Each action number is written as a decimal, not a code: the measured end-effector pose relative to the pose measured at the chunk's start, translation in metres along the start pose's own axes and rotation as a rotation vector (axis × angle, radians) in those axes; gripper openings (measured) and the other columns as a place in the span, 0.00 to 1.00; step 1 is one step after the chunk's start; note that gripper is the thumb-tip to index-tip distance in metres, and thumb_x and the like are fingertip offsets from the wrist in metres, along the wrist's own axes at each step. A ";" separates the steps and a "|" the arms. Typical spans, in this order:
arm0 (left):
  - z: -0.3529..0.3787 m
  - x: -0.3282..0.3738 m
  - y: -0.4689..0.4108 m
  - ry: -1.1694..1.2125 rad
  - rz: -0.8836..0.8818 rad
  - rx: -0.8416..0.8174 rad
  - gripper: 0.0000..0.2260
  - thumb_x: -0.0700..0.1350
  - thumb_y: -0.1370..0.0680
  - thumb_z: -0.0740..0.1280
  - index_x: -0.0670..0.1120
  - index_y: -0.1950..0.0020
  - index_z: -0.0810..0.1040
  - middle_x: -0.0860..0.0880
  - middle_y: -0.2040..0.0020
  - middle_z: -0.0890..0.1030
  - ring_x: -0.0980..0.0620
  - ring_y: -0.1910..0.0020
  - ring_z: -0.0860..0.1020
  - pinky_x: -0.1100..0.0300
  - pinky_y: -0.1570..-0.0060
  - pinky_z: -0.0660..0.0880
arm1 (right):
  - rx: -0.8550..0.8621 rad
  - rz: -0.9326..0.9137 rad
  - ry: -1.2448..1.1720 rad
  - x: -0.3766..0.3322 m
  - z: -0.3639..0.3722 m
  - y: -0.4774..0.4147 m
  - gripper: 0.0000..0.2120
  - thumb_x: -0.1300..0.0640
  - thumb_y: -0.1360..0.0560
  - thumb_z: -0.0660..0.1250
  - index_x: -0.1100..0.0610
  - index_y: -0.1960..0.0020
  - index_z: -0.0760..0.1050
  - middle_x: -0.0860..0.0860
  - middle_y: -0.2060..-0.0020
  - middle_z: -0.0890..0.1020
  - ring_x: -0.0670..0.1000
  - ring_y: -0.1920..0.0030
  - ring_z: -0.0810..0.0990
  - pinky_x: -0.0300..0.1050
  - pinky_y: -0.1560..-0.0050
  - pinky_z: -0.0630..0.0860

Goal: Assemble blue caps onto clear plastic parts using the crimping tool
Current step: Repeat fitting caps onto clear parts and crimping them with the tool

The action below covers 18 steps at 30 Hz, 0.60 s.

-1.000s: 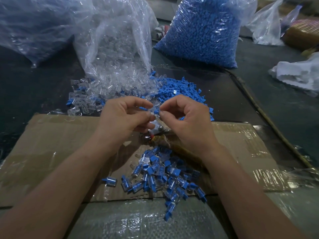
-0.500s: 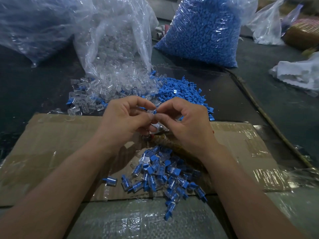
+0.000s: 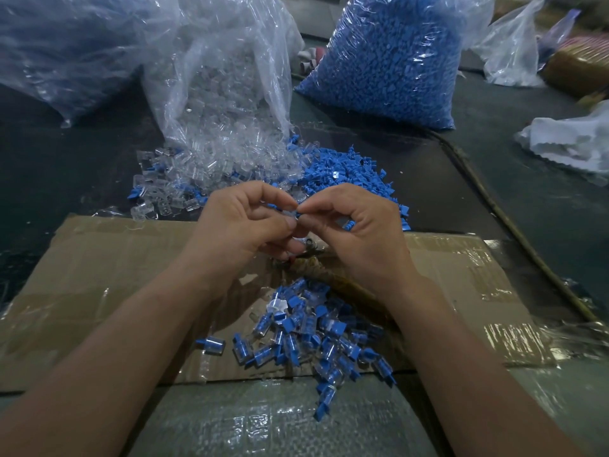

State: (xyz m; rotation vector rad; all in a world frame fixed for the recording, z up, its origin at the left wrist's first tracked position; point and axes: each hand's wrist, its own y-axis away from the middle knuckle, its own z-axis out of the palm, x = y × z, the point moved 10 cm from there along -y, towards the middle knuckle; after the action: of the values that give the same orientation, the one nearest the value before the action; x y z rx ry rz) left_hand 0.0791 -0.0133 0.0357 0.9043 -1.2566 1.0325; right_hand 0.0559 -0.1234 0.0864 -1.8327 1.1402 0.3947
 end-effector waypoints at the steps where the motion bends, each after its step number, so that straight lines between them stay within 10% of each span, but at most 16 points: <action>1: 0.000 0.000 0.000 0.009 -0.004 0.002 0.06 0.33 0.31 0.67 0.41 0.57 0.75 0.45 0.69 0.83 0.52 0.73 0.81 0.65 0.74 0.75 | 0.002 -0.001 0.007 0.000 0.000 0.000 0.05 0.64 0.31 0.71 0.61 0.55 0.81 0.48 0.61 0.79 0.45 0.60 0.79 0.35 0.57 0.75; 18: 0.007 0.004 0.003 -0.066 0.056 0.021 0.08 0.30 0.29 0.66 0.43 0.59 0.75 0.49 0.73 0.80 0.57 0.74 0.78 0.66 0.71 0.77 | 0.167 -0.057 0.329 -0.017 -0.004 0.006 0.08 0.58 0.35 0.67 0.59 0.70 0.72 0.51 0.73 0.73 0.50 0.72 0.71 0.47 0.73 0.71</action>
State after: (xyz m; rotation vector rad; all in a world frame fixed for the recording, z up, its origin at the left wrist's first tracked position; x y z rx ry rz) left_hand 0.0742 -0.0184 0.0403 0.9303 -1.3347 1.0697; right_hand 0.0410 -0.1187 0.0962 -1.8178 1.2955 -0.0386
